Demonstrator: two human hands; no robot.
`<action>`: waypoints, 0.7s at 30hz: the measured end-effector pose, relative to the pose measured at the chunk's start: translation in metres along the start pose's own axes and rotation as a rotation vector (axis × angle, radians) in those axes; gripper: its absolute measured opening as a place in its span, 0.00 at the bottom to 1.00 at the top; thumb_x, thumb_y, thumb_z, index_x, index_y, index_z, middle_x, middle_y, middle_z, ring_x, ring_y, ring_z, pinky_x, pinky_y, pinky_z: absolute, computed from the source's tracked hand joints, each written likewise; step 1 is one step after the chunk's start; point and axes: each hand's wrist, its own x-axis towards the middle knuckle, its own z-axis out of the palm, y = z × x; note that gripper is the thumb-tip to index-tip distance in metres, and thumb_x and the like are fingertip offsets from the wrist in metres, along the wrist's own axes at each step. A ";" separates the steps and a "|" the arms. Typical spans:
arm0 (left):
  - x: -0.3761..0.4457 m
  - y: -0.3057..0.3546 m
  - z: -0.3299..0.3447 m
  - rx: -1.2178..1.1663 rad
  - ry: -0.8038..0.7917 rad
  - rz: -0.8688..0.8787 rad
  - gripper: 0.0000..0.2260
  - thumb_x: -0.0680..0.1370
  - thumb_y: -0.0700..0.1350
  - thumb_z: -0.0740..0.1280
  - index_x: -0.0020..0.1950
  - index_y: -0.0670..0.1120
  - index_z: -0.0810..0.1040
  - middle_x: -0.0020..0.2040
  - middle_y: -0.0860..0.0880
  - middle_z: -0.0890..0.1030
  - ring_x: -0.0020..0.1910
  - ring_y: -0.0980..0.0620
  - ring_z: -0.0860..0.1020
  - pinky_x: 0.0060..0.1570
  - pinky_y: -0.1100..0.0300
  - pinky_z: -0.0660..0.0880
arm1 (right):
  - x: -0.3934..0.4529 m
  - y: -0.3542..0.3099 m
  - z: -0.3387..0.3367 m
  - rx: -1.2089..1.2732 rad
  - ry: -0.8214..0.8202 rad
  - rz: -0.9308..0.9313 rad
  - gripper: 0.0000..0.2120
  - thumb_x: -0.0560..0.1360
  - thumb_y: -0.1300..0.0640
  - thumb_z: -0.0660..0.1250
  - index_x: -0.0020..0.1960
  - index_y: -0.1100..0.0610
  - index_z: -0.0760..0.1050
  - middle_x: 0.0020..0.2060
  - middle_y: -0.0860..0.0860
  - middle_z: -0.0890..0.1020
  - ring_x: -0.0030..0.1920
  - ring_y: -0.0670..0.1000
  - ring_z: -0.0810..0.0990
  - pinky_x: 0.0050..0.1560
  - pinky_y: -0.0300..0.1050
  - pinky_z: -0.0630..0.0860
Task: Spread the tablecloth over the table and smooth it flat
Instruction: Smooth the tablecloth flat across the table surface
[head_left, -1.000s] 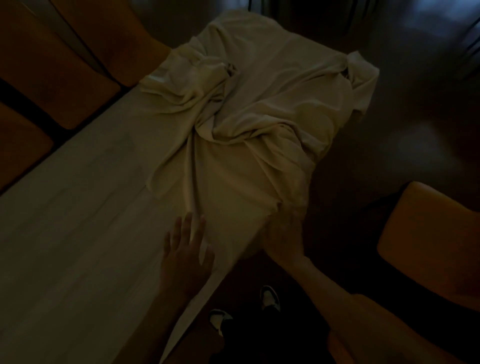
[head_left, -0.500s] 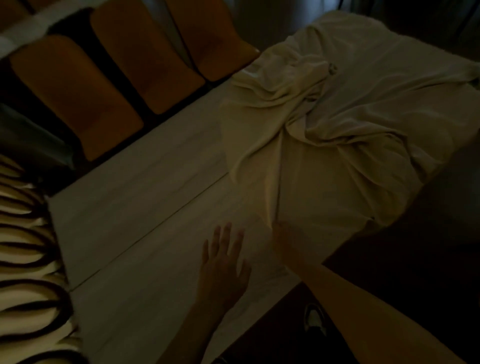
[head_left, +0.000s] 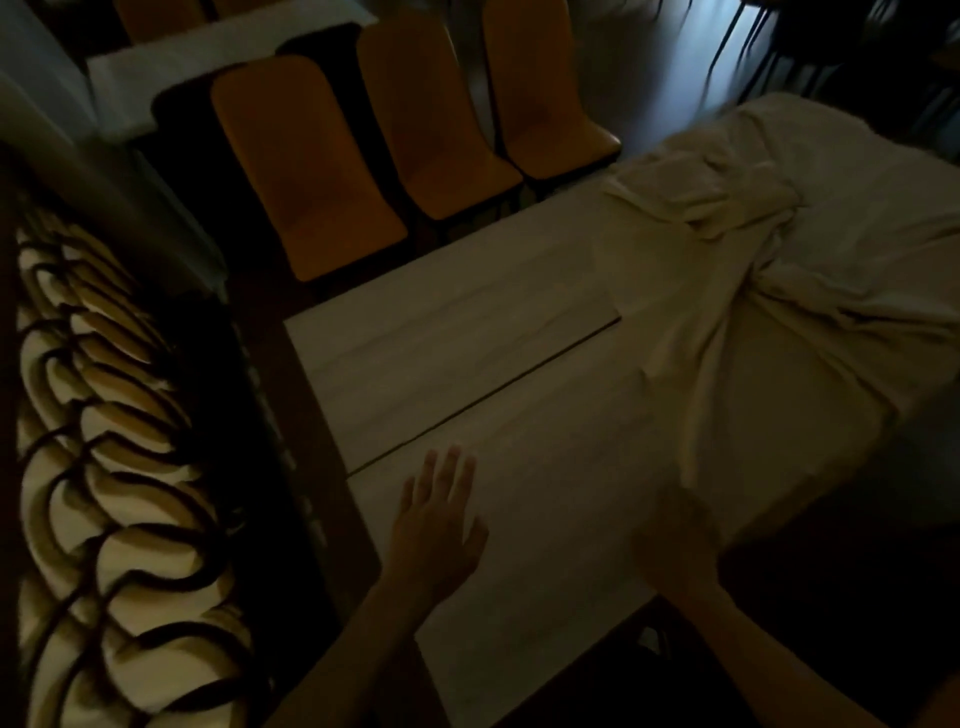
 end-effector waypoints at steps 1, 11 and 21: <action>0.000 -0.012 -0.002 0.030 -0.022 0.030 0.32 0.82 0.58 0.53 0.81 0.52 0.42 0.82 0.49 0.41 0.79 0.46 0.38 0.76 0.47 0.42 | -0.005 -0.009 0.014 0.020 -0.003 0.000 0.35 0.72 0.45 0.60 0.72 0.65 0.69 0.67 0.68 0.73 0.65 0.70 0.74 0.62 0.66 0.74; 0.103 -0.050 0.008 0.153 -0.238 0.289 0.29 0.83 0.58 0.51 0.81 0.51 0.46 0.82 0.45 0.44 0.80 0.45 0.43 0.78 0.44 0.47 | -0.005 -0.083 0.023 0.243 0.165 0.136 0.31 0.69 0.51 0.75 0.69 0.58 0.73 0.64 0.63 0.75 0.63 0.67 0.72 0.63 0.64 0.72; 0.246 -0.068 -0.013 0.312 -0.310 0.495 0.29 0.82 0.58 0.50 0.81 0.51 0.49 0.82 0.47 0.50 0.80 0.45 0.49 0.77 0.48 0.51 | 0.059 -0.160 0.018 0.380 0.070 0.260 0.30 0.68 0.44 0.59 0.65 0.59 0.76 0.60 0.66 0.79 0.57 0.70 0.77 0.53 0.65 0.79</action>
